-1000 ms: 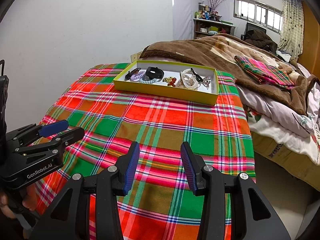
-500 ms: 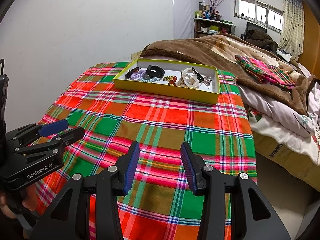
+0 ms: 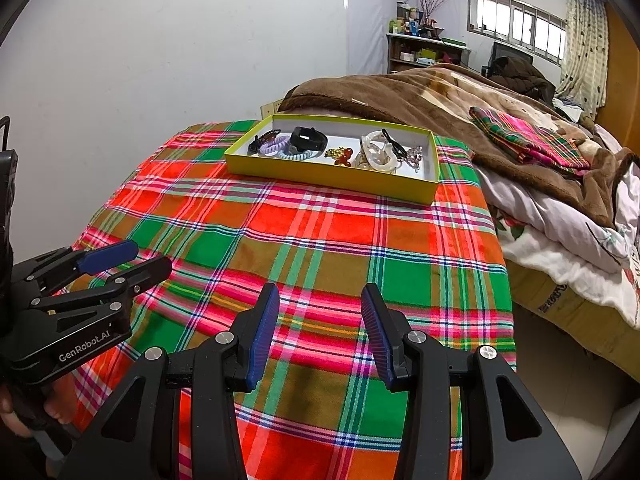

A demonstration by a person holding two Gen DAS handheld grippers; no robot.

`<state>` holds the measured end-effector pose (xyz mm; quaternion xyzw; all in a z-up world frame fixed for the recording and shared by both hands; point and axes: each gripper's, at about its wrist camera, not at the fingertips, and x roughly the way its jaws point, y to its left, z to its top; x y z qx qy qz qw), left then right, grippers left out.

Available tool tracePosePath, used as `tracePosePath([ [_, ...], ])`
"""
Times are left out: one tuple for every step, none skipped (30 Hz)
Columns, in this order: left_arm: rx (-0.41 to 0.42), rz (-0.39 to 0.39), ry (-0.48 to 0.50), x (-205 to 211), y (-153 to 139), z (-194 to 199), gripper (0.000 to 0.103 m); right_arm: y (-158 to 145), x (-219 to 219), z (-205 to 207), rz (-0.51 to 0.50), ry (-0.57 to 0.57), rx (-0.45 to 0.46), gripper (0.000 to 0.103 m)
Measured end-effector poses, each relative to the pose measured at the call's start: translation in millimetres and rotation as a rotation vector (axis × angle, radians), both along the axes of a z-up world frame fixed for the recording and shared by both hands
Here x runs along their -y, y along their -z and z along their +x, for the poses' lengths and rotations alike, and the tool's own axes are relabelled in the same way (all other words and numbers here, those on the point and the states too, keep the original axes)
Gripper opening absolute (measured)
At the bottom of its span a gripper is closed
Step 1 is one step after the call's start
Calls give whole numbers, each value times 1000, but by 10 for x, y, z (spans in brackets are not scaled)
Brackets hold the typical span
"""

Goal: Organize jewelry

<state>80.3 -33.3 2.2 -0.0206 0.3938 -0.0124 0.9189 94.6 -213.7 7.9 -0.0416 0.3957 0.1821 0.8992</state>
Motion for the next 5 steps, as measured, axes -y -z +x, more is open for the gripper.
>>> tracePosePath([
  [2, -2, 0, 3, 0, -2, 49, 2, 1, 0, 0, 0, 0, 44],
  [4, -7, 1, 1, -2, -3, 49, 1, 0, 0, 0, 0, 1, 44],
  [5, -12, 3, 1, -5, 0, 49, 1, 0, 1, 0, 0, 1, 44],
  [5, -13, 4, 2, -6, 1, 49, 4, 1, 0, 0, 0, 1, 44],
  [5, -11, 3, 3, -5, 6, 49, 2, 1, 0, 0, 0, 1, 44],
])
